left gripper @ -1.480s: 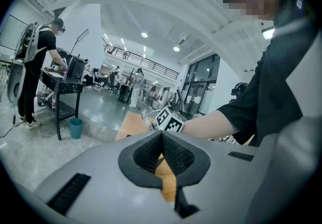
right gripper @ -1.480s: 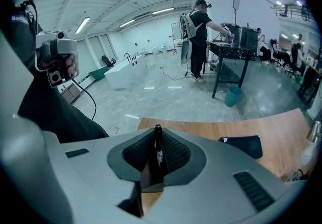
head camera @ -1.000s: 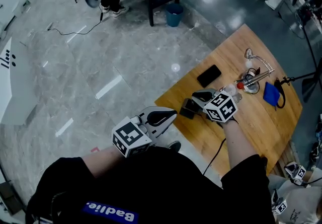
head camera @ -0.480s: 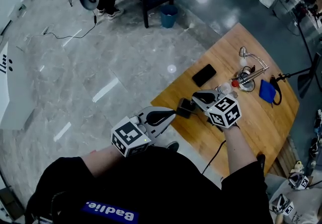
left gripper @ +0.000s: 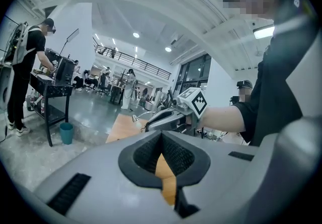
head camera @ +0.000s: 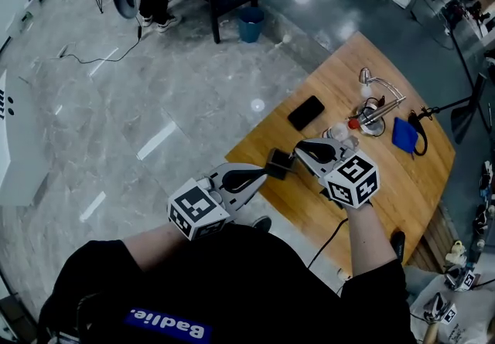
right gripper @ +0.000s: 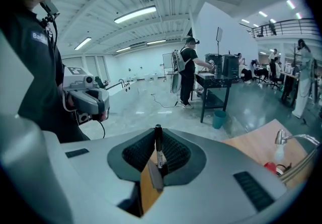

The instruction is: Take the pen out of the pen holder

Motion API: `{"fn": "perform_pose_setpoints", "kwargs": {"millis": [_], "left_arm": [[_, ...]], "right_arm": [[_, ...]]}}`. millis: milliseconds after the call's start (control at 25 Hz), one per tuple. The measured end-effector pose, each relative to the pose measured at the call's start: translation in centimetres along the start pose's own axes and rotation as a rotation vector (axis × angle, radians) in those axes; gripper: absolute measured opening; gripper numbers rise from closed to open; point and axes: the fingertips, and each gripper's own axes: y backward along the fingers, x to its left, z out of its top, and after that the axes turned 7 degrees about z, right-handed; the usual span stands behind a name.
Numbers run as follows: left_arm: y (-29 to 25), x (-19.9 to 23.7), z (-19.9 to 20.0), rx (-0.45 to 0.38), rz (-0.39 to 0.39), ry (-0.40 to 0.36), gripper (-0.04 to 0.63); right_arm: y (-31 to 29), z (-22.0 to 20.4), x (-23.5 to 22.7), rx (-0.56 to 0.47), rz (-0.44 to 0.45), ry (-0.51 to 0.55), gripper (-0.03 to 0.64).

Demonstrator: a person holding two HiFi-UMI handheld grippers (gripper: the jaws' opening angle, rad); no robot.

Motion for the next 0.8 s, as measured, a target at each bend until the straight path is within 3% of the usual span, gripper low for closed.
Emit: {"fn": "perform_pose_setpoints", "kwargs": {"millis": [800], "left_arm": [[-0.7,-2.0,0.4,0.004,-0.053,-0.012,-0.002]], "right_arm": [[4.3,1.4,4.9,-0.151,-0.013,-0.048,0.048]]}}
